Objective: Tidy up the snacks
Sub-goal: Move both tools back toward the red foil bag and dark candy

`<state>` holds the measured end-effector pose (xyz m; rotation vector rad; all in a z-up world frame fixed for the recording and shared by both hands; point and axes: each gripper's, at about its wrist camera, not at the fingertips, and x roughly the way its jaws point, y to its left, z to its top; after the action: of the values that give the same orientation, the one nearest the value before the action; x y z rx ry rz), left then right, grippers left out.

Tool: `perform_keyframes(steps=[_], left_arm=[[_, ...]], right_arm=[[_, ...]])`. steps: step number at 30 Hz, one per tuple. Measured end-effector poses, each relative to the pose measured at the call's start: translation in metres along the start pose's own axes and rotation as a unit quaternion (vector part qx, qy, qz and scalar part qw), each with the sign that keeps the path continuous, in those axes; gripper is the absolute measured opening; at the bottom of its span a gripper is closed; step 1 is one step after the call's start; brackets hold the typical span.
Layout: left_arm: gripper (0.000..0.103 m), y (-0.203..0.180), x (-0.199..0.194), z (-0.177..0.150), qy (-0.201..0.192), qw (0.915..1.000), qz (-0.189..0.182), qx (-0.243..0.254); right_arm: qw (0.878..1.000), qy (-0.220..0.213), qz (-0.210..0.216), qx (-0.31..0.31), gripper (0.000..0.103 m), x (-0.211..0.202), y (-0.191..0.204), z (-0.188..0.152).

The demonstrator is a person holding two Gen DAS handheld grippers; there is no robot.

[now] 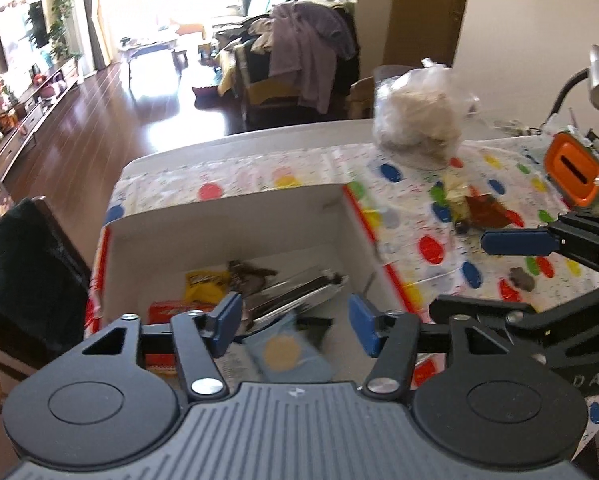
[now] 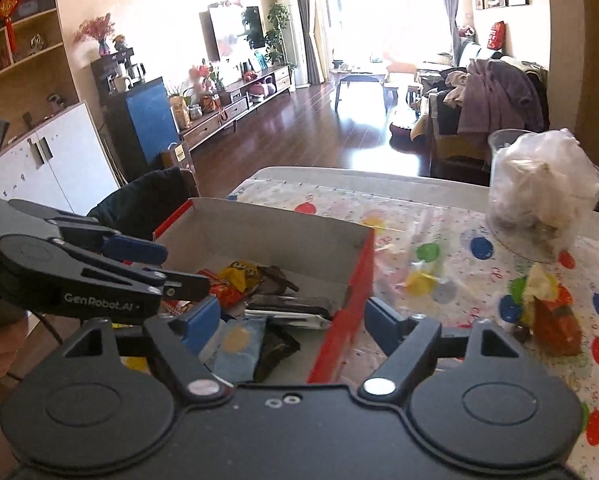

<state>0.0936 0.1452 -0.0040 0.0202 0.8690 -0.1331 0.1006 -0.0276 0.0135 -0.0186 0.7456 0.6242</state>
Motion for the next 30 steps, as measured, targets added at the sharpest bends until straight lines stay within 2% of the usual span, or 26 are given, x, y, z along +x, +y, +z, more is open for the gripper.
perform_keyframes(steps=[5,7,12,13,15,24,30], left_arm=[[0.065,-0.031,0.002,0.007,-0.009,0.9997,-0.011,0.022],[0.074,-0.043,0.005,0.009,-0.010,0.9994,-0.018,0.027],[0.077,-0.076,0.014,0.015,-0.012,0.9986,-0.035,0.038],[0.080,-0.083,0.017,0.016,-0.011,0.9983,-0.040,0.040],[0.084,-0.097,0.023,0.019,-0.012,0.9978,-0.050,0.041],[0.084,-0.157,0.059,0.032,-0.002,0.9959,-0.072,0.055],[0.084,-0.194,0.093,0.042,0.005,0.9932,-0.079,0.086]], right_arm=[[1.000,-0.008,-0.016,0.008,0.086,-0.020,-0.021,-0.010],[1.000,-0.011,-0.025,0.015,0.087,-0.028,-0.033,-0.014],[0.998,-0.008,-0.047,0.032,0.088,-0.044,-0.068,-0.027],[0.998,-0.006,-0.052,0.035,0.090,-0.047,-0.076,-0.031],[0.997,-0.005,-0.063,0.040,0.101,-0.054,-0.090,-0.037],[0.995,0.014,-0.099,0.029,0.101,-0.072,-0.155,-0.067],[0.994,0.041,-0.099,0.013,0.101,-0.064,-0.195,-0.086]])
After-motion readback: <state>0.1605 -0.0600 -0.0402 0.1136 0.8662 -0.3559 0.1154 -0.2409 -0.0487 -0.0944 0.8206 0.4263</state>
